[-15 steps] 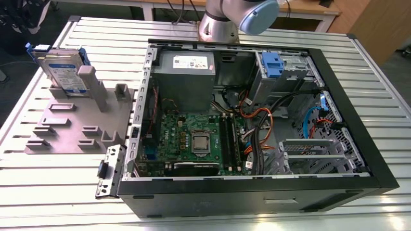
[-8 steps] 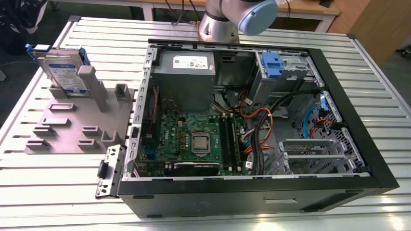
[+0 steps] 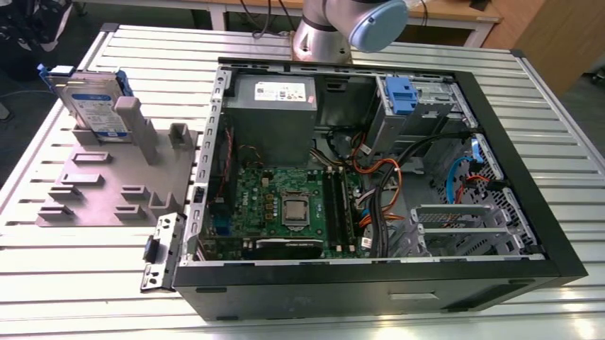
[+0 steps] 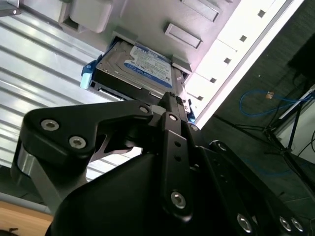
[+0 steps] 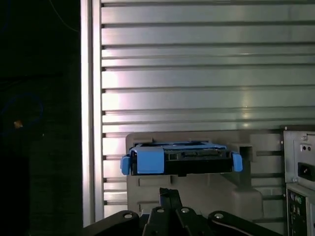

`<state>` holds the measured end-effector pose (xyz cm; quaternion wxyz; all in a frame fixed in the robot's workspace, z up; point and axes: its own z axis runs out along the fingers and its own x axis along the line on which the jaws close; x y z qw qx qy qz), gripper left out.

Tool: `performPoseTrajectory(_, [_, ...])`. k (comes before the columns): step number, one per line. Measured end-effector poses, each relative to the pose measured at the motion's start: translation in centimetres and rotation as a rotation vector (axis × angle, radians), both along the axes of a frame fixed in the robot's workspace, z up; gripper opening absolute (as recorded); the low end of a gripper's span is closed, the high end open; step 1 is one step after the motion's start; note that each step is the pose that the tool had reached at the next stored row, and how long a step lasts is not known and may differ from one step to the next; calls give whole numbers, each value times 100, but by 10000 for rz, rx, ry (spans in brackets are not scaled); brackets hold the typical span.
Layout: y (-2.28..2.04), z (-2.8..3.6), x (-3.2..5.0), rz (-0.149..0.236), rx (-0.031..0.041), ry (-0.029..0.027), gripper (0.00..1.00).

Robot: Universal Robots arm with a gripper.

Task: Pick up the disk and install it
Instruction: 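Reach for the disk, then pick up the disk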

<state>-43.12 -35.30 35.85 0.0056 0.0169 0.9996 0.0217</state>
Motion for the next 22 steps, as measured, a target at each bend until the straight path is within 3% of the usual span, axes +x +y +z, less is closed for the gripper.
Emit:
performPoseTrajectory(6, [135,-35,-46,38,1,-2,11])
performPoseTrajectory(22, [139,-55,-68,146,0,-1,11])
